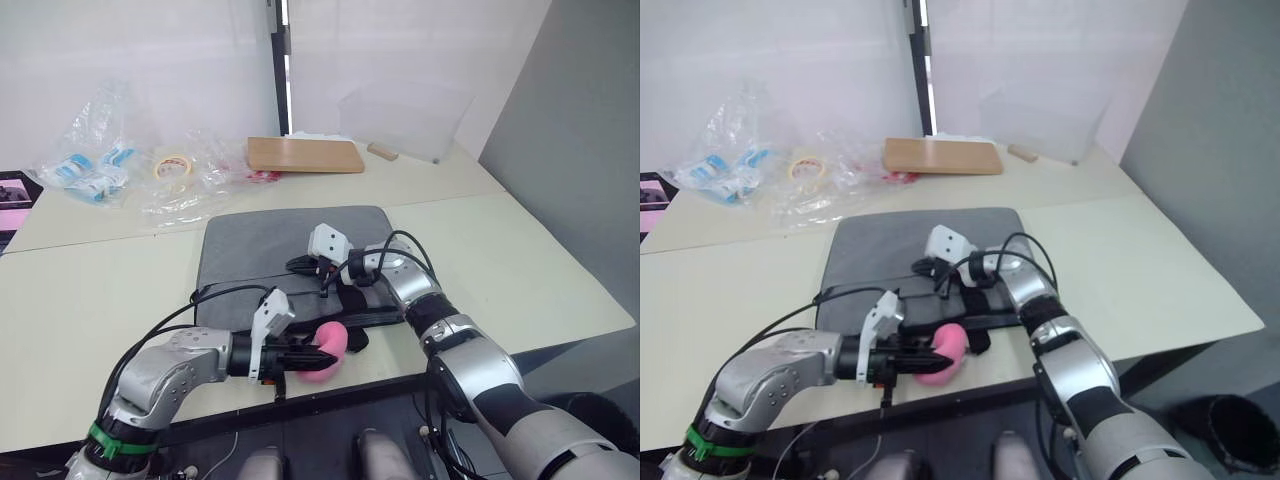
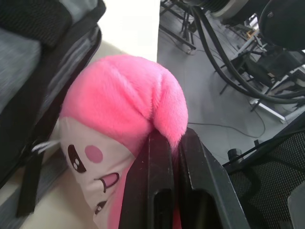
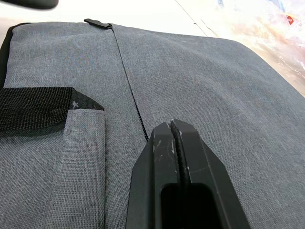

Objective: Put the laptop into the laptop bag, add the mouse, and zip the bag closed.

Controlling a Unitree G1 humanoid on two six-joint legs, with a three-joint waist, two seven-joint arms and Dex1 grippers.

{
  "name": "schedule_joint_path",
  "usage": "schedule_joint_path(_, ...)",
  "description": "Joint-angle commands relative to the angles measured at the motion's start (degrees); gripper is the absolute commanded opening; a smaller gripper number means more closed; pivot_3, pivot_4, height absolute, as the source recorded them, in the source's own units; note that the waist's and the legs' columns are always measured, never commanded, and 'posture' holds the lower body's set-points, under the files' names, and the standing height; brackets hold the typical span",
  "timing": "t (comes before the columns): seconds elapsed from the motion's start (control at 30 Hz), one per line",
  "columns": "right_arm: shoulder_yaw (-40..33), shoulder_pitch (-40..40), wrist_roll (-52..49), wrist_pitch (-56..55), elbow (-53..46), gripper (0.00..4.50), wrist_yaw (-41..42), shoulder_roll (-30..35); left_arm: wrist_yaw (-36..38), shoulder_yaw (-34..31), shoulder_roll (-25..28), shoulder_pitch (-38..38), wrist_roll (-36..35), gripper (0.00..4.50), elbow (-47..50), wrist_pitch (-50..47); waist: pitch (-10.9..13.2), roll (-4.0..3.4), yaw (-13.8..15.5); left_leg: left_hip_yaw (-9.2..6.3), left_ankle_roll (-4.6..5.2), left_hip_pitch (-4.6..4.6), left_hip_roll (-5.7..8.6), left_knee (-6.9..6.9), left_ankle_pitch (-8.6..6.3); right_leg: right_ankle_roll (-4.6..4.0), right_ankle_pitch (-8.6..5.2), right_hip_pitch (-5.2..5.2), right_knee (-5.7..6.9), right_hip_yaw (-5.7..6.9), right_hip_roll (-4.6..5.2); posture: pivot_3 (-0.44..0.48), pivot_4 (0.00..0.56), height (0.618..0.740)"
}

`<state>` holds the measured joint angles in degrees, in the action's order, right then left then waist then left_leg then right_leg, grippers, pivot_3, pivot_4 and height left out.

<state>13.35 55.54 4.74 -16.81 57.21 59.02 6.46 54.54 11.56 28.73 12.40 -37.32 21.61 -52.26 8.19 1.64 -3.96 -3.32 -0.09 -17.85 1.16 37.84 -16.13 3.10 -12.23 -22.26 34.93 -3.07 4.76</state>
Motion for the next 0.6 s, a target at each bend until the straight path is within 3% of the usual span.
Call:
schedule_joint_path(0.03, 2.5, -2.2, 3.1, 2.2, 3.8, 0.05, -0.6, -0.2, 1.5, 4.5, -4.1, 3.4, -0.6, 0.0, -0.4, 2.3, 0.0, 0.01, 0.0, 0.0, 0.0, -0.01, 0.0, 0.0, 0.0, 0.0, 0.0, 0.0, -0.01, 0.0, 0.0, 0.0, 0.15, 0.74)
schedule_joint_path(0.2, 2.3, -2.0, 3.2, 2.2, 4.0, 0.05, -0.7, -0.2, 3.4, 4.3, -2.1, 3.1, -0.6, 0.0, -0.6, 2.4, 0.0, -0.09, 0.0, 0.0, 0.02, -0.04, -0.02, -0.01, -0.02, -0.05, -0.03, -0.06, 0.0, -0.01, -0.13, 0.0, 0.15, 0.74)
schedule_joint_path(0.37, 2.2, -1.8, 3.1, 2.2, 4.1, 0.0, -0.8, -0.1, 4.3, 1.1, 1.9, -0.1, -2.8, 1.67, 1.8, 1.8, 0.0, -0.11, -0.1, 0.0, 0.01, -0.03, -0.13, -0.01, -0.04, -0.07, -0.05, -0.07, 0.0, -0.03, -0.21, 0.0, 0.15, 0.74)
schedule_joint_path(0.6, 1.8, -1.5, 2.8, 2.1, 4.4, 0.0, -0.9, -0.1, 6.1, -18.2, 14.4, -15.2, -9.2, 3.98, 8.3, 3.5, 0.2, -0.32, 0.0, -0.02, -0.02, -0.08, -0.36, -0.1, -0.08, -0.32, -0.2, -0.35, 0.11, -0.07, -0.34, 0.0, 0.15, 0.74)
